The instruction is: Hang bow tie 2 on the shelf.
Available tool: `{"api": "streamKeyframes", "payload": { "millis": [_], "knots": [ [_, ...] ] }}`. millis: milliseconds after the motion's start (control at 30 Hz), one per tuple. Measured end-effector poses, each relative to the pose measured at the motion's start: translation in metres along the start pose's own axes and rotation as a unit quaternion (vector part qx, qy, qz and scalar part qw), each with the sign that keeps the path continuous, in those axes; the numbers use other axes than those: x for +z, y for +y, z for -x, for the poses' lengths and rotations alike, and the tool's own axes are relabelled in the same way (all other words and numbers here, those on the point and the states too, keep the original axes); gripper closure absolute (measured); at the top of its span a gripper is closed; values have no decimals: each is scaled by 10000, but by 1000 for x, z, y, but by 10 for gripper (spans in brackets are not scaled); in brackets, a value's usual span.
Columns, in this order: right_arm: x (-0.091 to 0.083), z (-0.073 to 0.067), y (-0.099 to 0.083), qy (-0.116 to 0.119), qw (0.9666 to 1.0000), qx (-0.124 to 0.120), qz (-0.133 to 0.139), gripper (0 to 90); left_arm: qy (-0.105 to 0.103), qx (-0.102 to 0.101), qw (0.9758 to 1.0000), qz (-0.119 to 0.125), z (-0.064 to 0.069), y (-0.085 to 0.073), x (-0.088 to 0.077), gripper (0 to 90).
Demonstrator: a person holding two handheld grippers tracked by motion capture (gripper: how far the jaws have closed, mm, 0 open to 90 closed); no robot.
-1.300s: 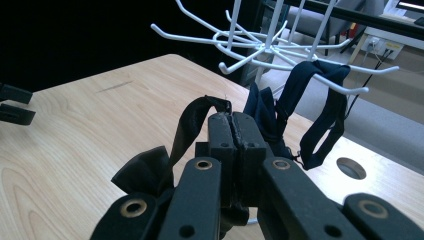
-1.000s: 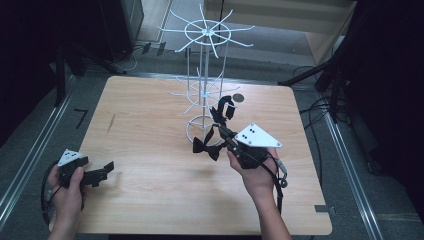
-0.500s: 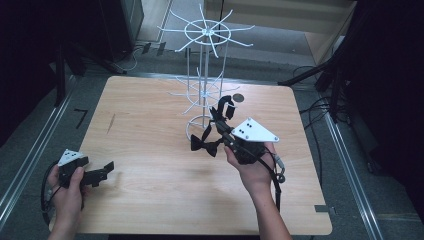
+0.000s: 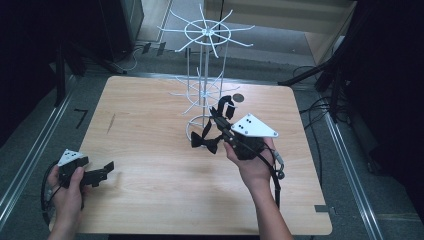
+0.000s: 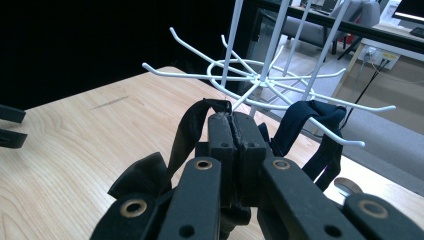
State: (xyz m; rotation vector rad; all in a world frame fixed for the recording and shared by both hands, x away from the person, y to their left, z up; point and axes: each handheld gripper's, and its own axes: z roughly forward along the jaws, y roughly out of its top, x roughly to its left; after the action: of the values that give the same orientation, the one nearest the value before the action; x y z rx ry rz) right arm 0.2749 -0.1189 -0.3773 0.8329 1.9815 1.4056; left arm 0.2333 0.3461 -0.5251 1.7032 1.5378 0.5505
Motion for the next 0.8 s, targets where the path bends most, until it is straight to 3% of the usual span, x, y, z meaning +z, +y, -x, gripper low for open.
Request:
{"api": "streamKeyframes", "payload": {
  "millis": [800],
  "knots": [
    [19,8,0,-10,9999,118,-93,898,-7,4,10000,0,0,0,0,0]
  ]
}}
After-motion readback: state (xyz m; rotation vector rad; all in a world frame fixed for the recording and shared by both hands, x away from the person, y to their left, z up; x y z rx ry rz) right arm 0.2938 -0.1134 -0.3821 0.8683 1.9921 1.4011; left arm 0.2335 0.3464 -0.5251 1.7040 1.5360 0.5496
